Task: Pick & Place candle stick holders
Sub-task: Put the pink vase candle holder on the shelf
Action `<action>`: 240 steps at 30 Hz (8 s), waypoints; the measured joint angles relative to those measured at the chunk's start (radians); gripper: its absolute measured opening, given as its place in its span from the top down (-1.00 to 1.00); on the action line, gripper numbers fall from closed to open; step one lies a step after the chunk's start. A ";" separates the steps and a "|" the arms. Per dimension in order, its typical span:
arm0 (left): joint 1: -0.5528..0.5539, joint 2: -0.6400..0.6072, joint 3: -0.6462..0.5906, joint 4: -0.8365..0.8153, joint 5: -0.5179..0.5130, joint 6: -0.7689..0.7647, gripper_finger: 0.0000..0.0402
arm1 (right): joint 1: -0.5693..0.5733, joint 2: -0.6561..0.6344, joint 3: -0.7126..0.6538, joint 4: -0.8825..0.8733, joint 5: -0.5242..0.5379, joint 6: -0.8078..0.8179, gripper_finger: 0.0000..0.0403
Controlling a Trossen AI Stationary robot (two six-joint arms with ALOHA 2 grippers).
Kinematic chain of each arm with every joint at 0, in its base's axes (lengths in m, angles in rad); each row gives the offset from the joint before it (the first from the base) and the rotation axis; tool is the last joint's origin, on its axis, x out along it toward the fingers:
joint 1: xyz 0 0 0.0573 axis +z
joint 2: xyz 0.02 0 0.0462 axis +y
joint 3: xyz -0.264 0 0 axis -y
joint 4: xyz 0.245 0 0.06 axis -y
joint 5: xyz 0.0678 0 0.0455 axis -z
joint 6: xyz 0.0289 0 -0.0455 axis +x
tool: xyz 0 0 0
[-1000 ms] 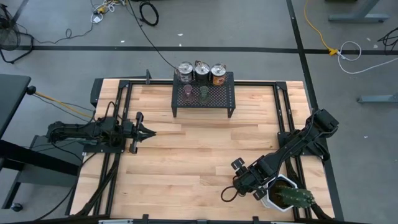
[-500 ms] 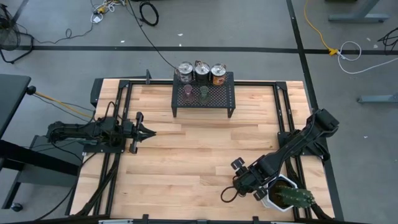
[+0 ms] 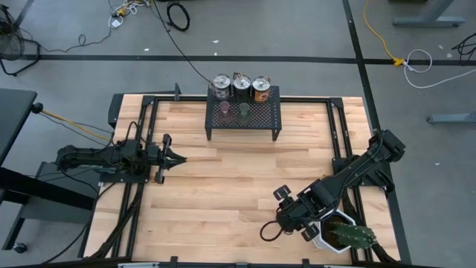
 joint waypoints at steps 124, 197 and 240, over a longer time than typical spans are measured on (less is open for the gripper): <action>0.000 0.000 0.000 0.000 0.000 0.000 0.83 | -1.021 -0.025 0.423 -0.276 0.049 -0.212 0.17; 0.000 0.000 0.000 0.000 0.000 0.000 0.83 | -1.086 0.183 0.431 -0.205 -0.003 -0.255 0.14; 0.000 0.000 0.000 0.000 0.000 0.000 0.83 | -1.088 0.143 0.431 -0.180 -0.026 -0.265 -0.56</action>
